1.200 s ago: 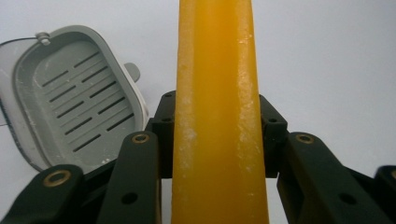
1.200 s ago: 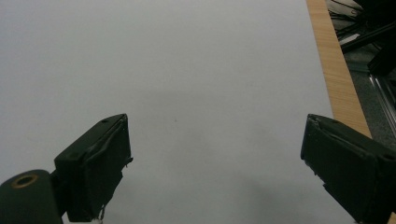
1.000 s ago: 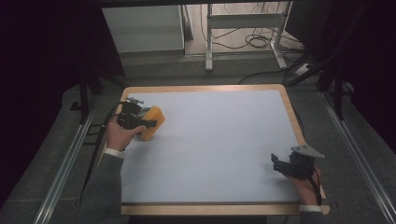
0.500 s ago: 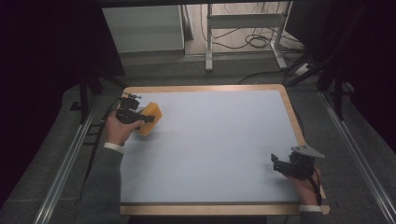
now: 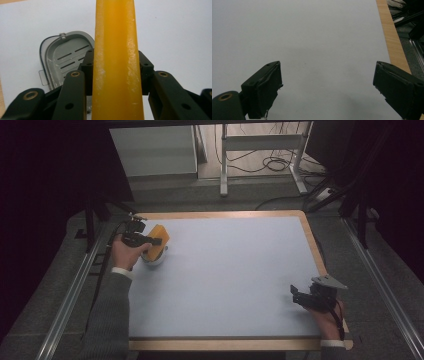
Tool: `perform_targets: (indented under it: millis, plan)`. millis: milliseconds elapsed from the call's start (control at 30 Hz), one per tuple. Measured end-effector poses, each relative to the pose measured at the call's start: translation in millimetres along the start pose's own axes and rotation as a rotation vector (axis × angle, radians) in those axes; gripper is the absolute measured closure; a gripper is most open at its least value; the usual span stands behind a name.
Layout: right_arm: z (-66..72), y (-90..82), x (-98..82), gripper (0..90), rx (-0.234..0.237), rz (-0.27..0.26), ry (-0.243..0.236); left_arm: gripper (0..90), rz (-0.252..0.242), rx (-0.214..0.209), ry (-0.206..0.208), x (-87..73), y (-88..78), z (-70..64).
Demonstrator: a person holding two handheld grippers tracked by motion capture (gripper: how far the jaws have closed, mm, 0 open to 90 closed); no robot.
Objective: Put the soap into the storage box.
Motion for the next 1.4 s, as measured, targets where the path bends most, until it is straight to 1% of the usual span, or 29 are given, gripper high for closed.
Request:
perform_targets:
  millis: [133, 200, 233, 267, 300, 333, 367, 400, 433, 667, 767, 867, 933, 1000, 1100, 1200, 1400]
  plan:
    - [0.4, 0.0, 0.0, 8.2, 0.001, 0.000, -0.001, 61.0, -0.014, 0.008, -0.029, 1.3, 5.4, 5.3]
    - [0.4, 0.2, -0.1, 8.1, -0.001, -0.001, -0.002, 61.0, -0.019, 0.009, -0.053, 0.6, 9.0, 9.1]
    - [0.4, 0.2, -0.2, 8.1, -0.002, -0.001, -0.003, 60.9, -0.019, 0.009, -0.053, 0.6, 9.0, 9.1]
    - [0.3, 0.4, -0.3, 8.2, -0.002, 0.000, -0.003, 61.0, -0.023, 0.013, -0.073, -0.6, 12.6, 13.2]
    - [0.3, 0.4, -0.3, 8.2, -0.002, 0.000, -0.003, 61.0, -0.023, 0.013, -0.073, -0.6, 12.6, 13.2]
    - [0.4, 0.6, -0.7, 8.1, -0.002, 0.001, -0.002, 61.0, -0.022, 0.018, -0.083, -2.0, 15.0, 17.1]
    - [0.5, 0.8, -0.9, 8.1, -0.001, 0.003, -0.002, 61.0, -0.022, 0.018, -0.083, -2.0, 15.0, 17.1]
    - [0.4, 0.9, -1.0, 8.1, -0.002, 0.003, -0.003, 61.0, -0.032, 0.026, -0.087, -2.6, 15.1, 17.9]
    - [0.3, 1.1, -1.1, 8.1, -0.002, 0.003, -0.003, 61.0, -0.034, 0.022, -0.089, -2.7, 15.0, 18.1]
    - [-0.3, 0.5, -0.8, 8.1, -0.005, 0.001, 0.000, 61.0, -0.037, 0.035, -0.104, -3.4, 16.1, 23.4]
    - [-0.5, 0.9, -1.3, 8.2, -0.005, 0.003, -0.001, 60.9, -0.041, 0.049, -0.124, -5.0, 18.4, 29.4]
    - [-0.7, 0.7, -1.2, 8.1, -0.003, 0.003, 0.000, 61.0, -0.046, 0.053, -0.141, -6.2, 20.2, 32.7]
    - [-1.0, 0.6, -1.4, 8.2, -0.004, 0.004, -0.002, 61.0, -0.053, 0.060, -0.142, -7.0, 20.7, 33.2]
    - [-1.3, 1.0, -1.6, 8.2, -0.007, 0.005, -0.001, 60.9, -0.052, 0.050, -0.147, -7.6, 21.7, 33.1]
    - [-0.7, 1.2, -1.6, 8.2, -0.006, 0.005, -0.001, 61.0, -0.058, 0.056, -0.159, -8.1, 24.0, 33.6]
    - [-0.7, 1.3, -1.6, 8.1, -0.006, 0.005, -0.003, 60.9, -0.053, 0.054, -0.158, -9.0, 26.5, 33.2]
    - [-1.8, 1.2, -1.9, 8.2, -0.008, 0.005, 0.000, 60.9, -0.055, 0.064, -0.165, -7.9, 29.5, 32.9]
Point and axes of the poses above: each handheld gripper's, and its own axes: y roughly forward along the jaws, x roughly out of its top, z roughly to its left, the point moved 7 cm from there along y, roughly forward along the jaws, and after that the axes turned 3 degrees about -y, right-handed, at the moved point
